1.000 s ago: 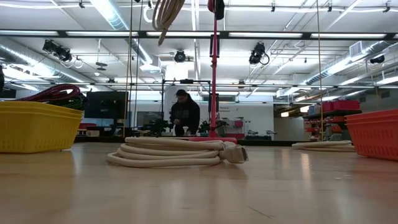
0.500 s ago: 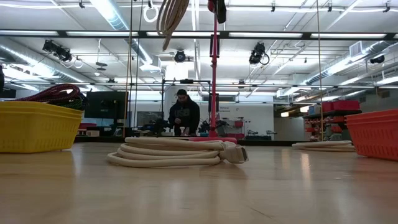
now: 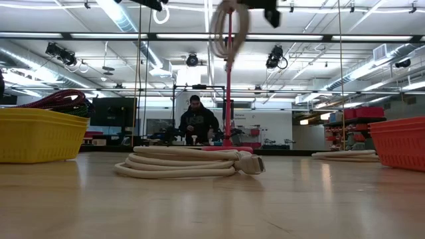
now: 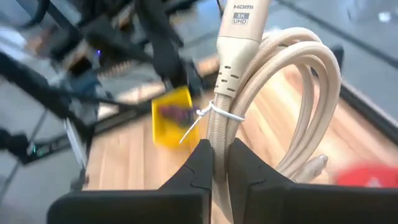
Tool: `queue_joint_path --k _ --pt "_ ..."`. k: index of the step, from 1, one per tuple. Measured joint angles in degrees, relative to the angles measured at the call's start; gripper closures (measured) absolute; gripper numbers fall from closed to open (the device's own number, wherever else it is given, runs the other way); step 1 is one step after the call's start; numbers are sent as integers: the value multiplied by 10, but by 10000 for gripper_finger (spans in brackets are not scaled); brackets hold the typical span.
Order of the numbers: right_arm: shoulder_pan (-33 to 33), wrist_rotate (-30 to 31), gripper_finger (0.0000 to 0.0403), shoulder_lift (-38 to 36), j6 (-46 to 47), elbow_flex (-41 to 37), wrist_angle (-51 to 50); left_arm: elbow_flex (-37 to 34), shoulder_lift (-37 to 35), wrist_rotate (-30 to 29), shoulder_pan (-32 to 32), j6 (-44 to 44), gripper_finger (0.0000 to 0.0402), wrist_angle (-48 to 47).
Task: Pick & Place USB Port
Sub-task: Put the brown HDMI cable into the orange bin
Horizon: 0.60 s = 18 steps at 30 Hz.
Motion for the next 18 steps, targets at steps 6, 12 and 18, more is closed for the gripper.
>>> queue_joint_path --k 6,12,18 --pt "35 12 388 -100 36 0 -226 0 -1 3 0 -14 230 -28" --pt "104 27 388 -172 126 1 -391 0 -1 3 0 -14 230 -29" --pt "155 4 388 -181 186 1 -498 0 -1 3 0 -13 230 -29"
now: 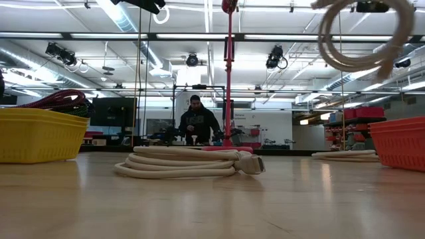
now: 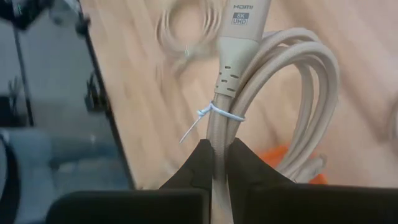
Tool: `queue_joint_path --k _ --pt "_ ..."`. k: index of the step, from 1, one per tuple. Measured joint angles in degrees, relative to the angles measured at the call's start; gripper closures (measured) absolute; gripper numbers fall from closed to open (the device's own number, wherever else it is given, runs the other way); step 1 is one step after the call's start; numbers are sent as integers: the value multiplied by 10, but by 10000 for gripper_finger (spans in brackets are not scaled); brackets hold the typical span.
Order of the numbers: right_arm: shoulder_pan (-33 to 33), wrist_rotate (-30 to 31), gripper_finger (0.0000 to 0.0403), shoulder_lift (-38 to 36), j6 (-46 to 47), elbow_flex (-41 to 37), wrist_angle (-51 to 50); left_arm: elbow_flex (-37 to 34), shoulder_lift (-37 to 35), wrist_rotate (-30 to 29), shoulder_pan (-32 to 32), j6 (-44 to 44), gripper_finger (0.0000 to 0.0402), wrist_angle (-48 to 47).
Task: Pick & Place USB Port
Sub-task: Put the brown HDMI cable into the orange bin
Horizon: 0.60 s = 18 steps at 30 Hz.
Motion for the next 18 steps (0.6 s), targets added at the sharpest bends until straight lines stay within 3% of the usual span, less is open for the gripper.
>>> queue_joint_path --k 7,12,18 --pt "13 -70 388 28 -9 0 -99 0 0 0 0 0 230 -1" --pt "13 -74 388 37 -18 -1 -122 0 0 0 0 0 230 -2" --pt "27 -137 388 38 -19 -100 -110 0 0 0 0 0 230 -3"
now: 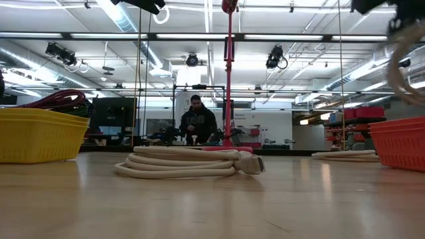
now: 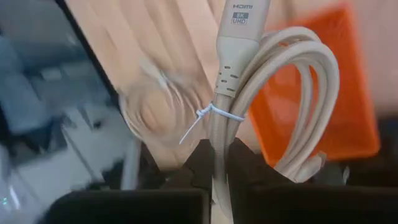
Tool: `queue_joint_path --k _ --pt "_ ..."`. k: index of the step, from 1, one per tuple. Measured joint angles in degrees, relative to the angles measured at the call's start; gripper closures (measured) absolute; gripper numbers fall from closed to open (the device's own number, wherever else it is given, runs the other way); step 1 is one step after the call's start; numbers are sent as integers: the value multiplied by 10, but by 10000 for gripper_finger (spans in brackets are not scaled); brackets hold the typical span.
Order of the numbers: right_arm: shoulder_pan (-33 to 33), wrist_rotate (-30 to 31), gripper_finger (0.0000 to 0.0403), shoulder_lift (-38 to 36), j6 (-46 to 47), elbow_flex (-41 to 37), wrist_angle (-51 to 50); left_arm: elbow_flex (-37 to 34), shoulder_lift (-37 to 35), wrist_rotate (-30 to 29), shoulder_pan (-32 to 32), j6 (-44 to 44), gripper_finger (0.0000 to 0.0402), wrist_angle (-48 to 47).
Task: Pick & Place USB Port
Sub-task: Put the brown HDMI cable into the orange bin
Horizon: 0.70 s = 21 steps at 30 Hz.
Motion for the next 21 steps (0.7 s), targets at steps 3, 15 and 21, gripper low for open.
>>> queue_joint_path --k 3,15,21 --pt "17 -29 388 0 -12 -56 1 0 0 0 0 0 230 0" --pt "33 -29 388 -5 -15 -116 60 0 1 0 0 -1 230 0" --pt "32 4 388 -5 -20 -116 62 0 1 0 0 -5 230 2"
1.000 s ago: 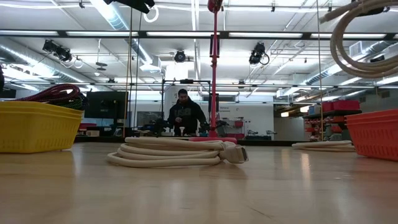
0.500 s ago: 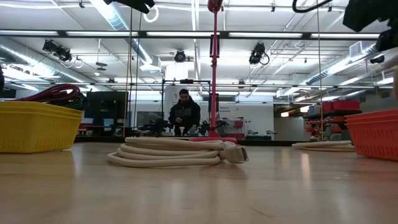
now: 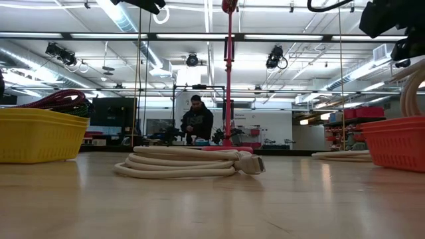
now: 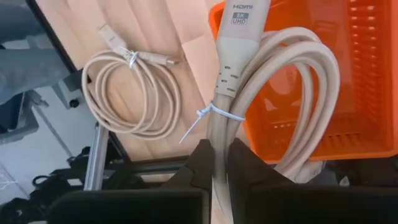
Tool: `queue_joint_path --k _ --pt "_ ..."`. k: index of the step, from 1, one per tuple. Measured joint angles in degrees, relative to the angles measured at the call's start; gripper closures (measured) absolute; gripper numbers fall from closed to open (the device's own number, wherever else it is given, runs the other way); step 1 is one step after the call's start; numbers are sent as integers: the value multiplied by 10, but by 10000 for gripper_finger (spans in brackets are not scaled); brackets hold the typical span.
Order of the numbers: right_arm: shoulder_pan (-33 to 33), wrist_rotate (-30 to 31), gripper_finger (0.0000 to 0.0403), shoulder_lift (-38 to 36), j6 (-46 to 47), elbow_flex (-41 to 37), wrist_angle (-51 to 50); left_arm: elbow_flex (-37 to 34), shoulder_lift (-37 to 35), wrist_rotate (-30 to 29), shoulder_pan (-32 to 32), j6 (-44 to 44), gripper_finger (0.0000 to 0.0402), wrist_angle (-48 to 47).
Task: Pick & Place USB Port
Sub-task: Put the brown HDMI cable into the orange bin
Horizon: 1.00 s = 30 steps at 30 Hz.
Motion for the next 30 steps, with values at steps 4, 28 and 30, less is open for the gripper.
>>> queue_joint_path --k 4,28,30 --pt "0 3 388 0 2 0 0 0 0 0 0 0 230 1" --pt "-5 -13 388 -20 35 6 -31 0 0 0 0 5 230 -3" --pt "-6 -11 388 -27 42 14 -40 0 0 0 0 5 230 -3"
